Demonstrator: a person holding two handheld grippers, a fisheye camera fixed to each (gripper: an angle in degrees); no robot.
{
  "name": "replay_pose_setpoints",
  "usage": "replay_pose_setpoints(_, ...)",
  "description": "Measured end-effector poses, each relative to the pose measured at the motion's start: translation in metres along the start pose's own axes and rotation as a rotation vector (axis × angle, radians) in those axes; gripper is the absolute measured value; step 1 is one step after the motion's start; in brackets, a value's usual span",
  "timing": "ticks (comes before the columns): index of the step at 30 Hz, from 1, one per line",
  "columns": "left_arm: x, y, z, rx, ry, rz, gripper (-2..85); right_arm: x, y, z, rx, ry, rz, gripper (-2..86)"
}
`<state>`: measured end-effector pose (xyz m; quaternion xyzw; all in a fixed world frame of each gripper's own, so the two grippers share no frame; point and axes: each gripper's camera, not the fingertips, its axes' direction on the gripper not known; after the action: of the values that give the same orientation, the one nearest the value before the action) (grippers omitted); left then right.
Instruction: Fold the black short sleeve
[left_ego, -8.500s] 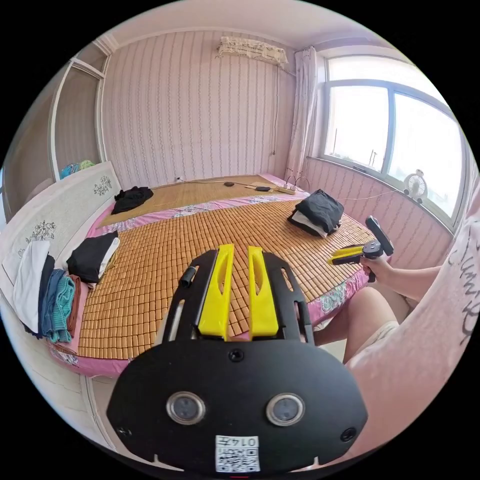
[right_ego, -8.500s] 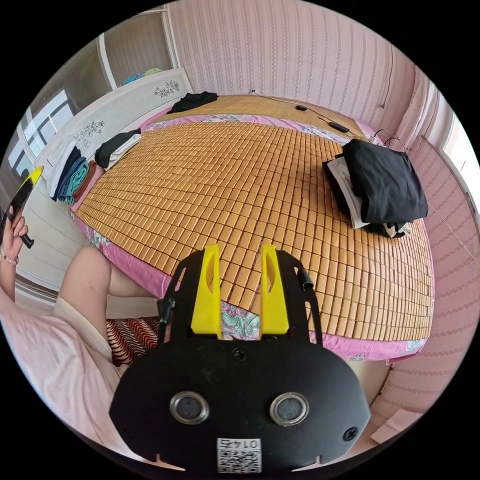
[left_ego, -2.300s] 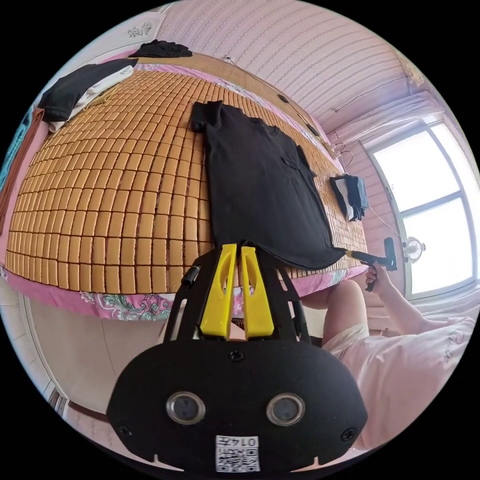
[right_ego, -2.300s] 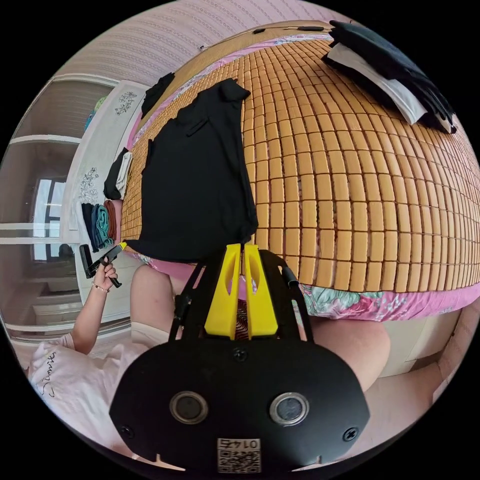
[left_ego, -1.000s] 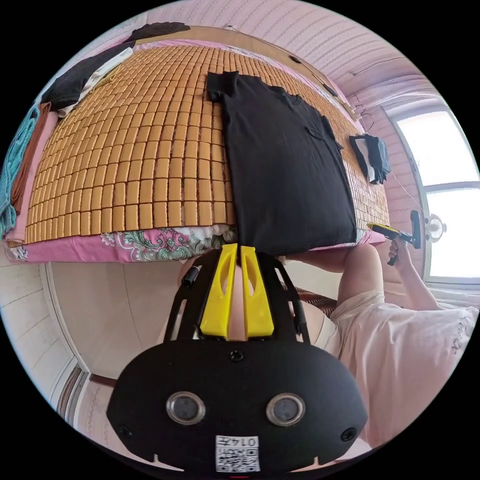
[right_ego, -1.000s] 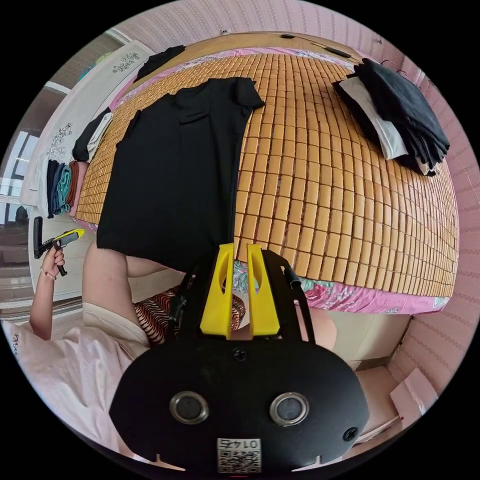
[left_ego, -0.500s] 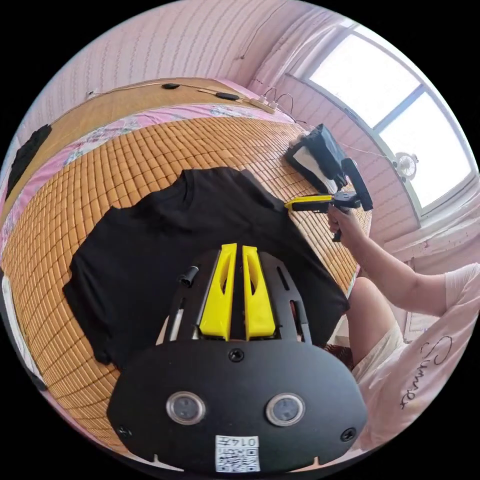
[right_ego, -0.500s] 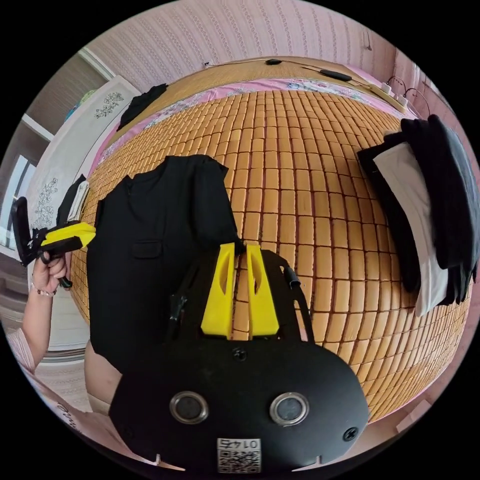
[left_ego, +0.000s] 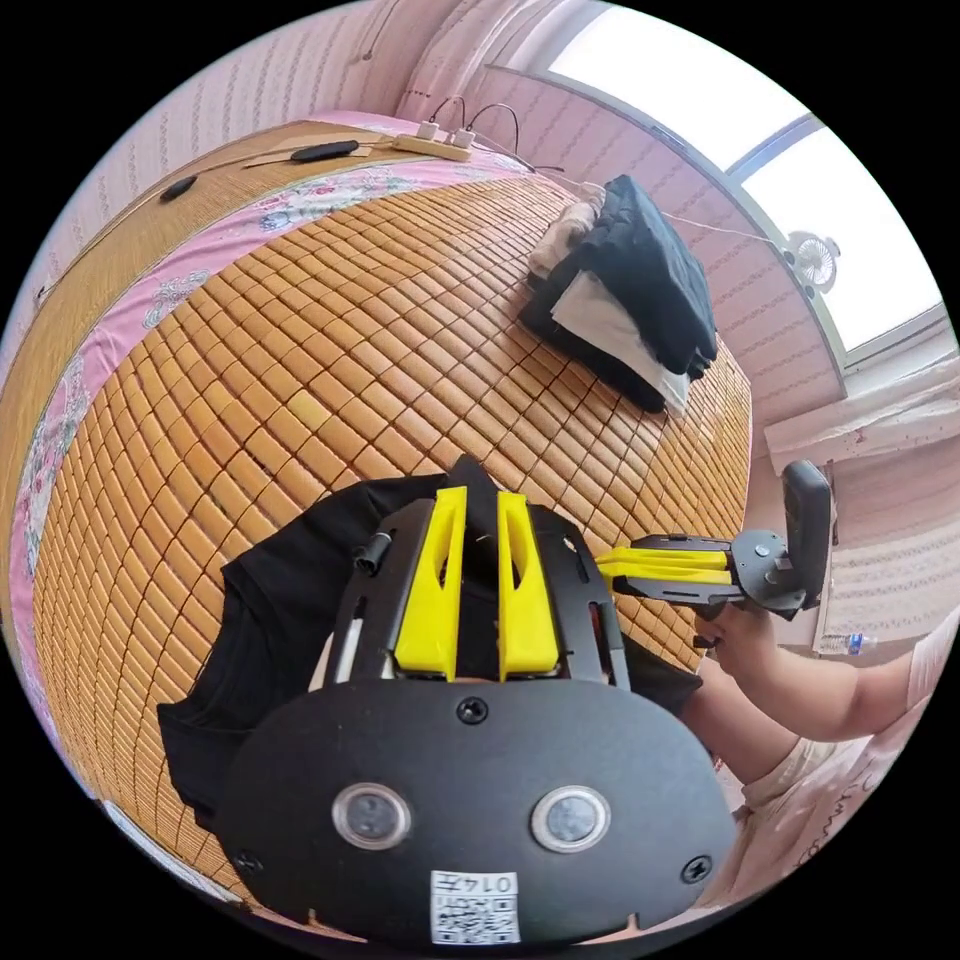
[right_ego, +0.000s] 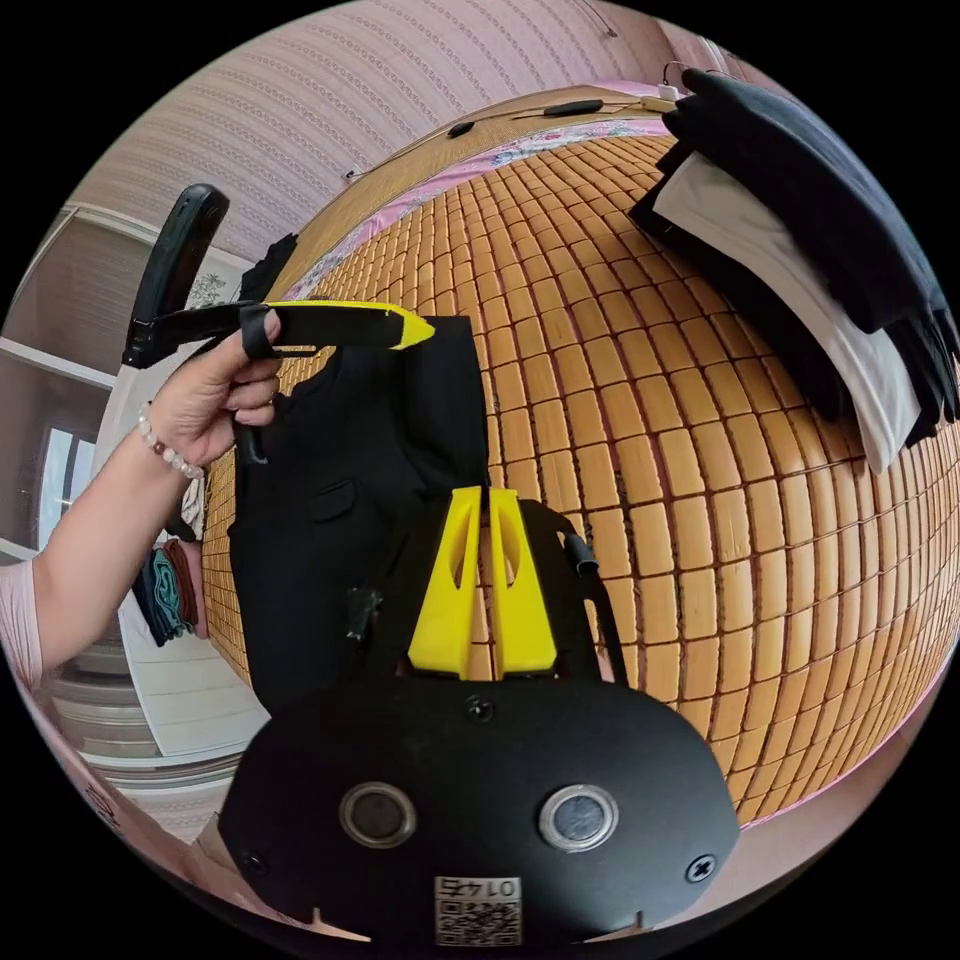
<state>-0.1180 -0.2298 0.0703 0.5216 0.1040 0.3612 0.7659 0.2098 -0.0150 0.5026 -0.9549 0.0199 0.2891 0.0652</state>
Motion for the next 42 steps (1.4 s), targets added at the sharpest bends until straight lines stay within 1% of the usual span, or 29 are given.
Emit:
replay_pose_setpoints(1, 0.003, -0.007, 0.008, -0.03, -0.008, 0.01, 5.1, -0.002, -0.004, -0.001, 0.0, 0.003, -0.004, 0.5)
replay_pose_setpoints(3, 0.014, -0.027, 0.041, -0.171, -0.072, 0.063, 1.5, -0.005, -0.009, -0.001, -0.004, 0.002, -0.004, 0.5)
replay_pose_setpoints(4, 0.017, -0.029, 0.045, -0.182, -0.09, 0.081, 1.0, -0.008, -0.013, -0.002, -0.008, 0.0, 0.0, 0.5)
replay_pose_setpoints(5, 0.021, -0.034, 0.04, -0.132, -0.083, 0.103, 0.0, -0.01, -0.016, -0.003, -0.006, 0.001, 0.003, 0.5)
replay_pose_setpoints(8, 0.027, -0.039, 0.042, -0.095, -0.074, 0.138, -0.5, -0.018, -0.022, -0.004, -0.002, 0.007, 0.027, 0.5)
replay_pose_setpoints(11, 0.033, -0.035, 0.054, -0.073, 0.018, 0.176, 0.0, -0.027, -0.026, -0.005, 0.015, 0.011, 0.048, 0.5)
replay_pose_setpoints(12, 0.034, -0.034, 0.055, -0.076, 0.013, 0.188, 0.7, -0.028, -0.027, -0.006, 0.017, 0.012, 0.049, 0.5)
replay_pose_setpoints(14, 0.026, -0.032, 0.051, -0.081, 0.026, 0.144, 4.3, -0.035, -0.033, -0.007, 0.017, 0.014, 0.052, 0.5)
replay_pose_setpoints(16, 0.015, -0.023, 0.036, -0.064, 0.046, 0.1, 5.5, -0.041, -0.038, -0.009, 0.007, 0.015, 0.054, 0.5)
replay_pose_setpoints(19, 0.0, 0.02, -0.014, 0.048, 0.023, 0.05, 5.8, -0.053, -0.046, -0.016, -0.025, 0.053, 0.03, 0.5)
replay_pose_setpoints(21, -0.017, 0.078, -0.057, 0.15, -0.008, -0.039, 5.7, -0.063, -0.051, -0.02, -0.049, 0.078, 0.016, 0.5)
replay_pose_setpoints(22, -0.023, 0.095, -0.066, 0.168, -0.021, -0.073, 5.6, -0.071, -0.054, -0.024, -0.057, 0.094, -0.001, 0.4)
replay_pose_setpoints(24, -0.046, 0.169, -0.099, 0.228, -0.092, -0.25, 5.4, -0.087, -0.061, -0.03, -0.059, 0.126, -0.041, 0.3)
replay_pose_setpoints(25, -0.052, 0.188, -0.105, 0.238, -0.112, -0.299, 5.3, -0.102, -0.066, -0.034, -0.06, 0.143, -0.081, 0.2)
replay_pose_setpoints(27, -0.075, 0.269, -0.125, 0.256, -0.206, -0.506, 4.8, -0.13, -0.078, -0.035, -0.062, 0.145, -0.151, 0.1)
replay_pose_setpoints(28, -0.08, 0.289, -0.129, 0.255, -0.228, -0.559, 4.7, -0.153, -0.086, -0.032, -0.065, 0.127, -0.207, 0.1)
replay_pose_setpoints(30, -0.097, 0.361, -0.138, 0.252, -0.258, -0.745, 4.7, -0.194, -0.101, -0.021, -0.083, 0.073, -0.307, 0.1)
replay_pose_setpoints(32, -0.105, 0.404, -0.143, 0.287, -0.248, -0.837, 4.7, -0.257, -0.118, 0.005, -0.12, -0.004, -0.449, 0.5)
replay_pose_setpoints(33, -0.109, 0.427, -0.145, 0.309, -0.245, -0.879, 4.7, -0.274, -0.122, 0.013, -0.137, -0.022, -0.488, 0.6)
replay_pose_setpoints(35, -0.115, 0.453, -0.146, 0.327, -0.243, -0.918, 4.7, -0.343, -0.135, 0.047, -0.189, -0.091, -0.63, 1.6)
replay_pose_setpoints(36, -0.119, 0.466, -0.145, 0.342, -0.241, -0.936, 4.8, -0.361, -0.138, 0.056, -0.205, -0.107, -0.666, 2.0)
replay_pose_setpoints(38, -0.125, 0.482, -0.143, 0.382, -0.213, -0.963, 5.1, -0.429, -0.146, 0.09, -0.266, -0.136, -0.787, 5.0)
replay_pose_setpoints(40, -0.134, 0.494, -0.14, 0.417, -0.171, -0.987, 5.6, -0.474, -0.151, 0.114, -0.298, -0.13, -0.863, 6.5)
replay_pose_setpoints(42, -0.146, 0.504, -0.133, 0.442, -0.147, -1.011, 5.8, -0.513, -0.154, 0.138, -0.317, -0.08, -0.923, 7.9)
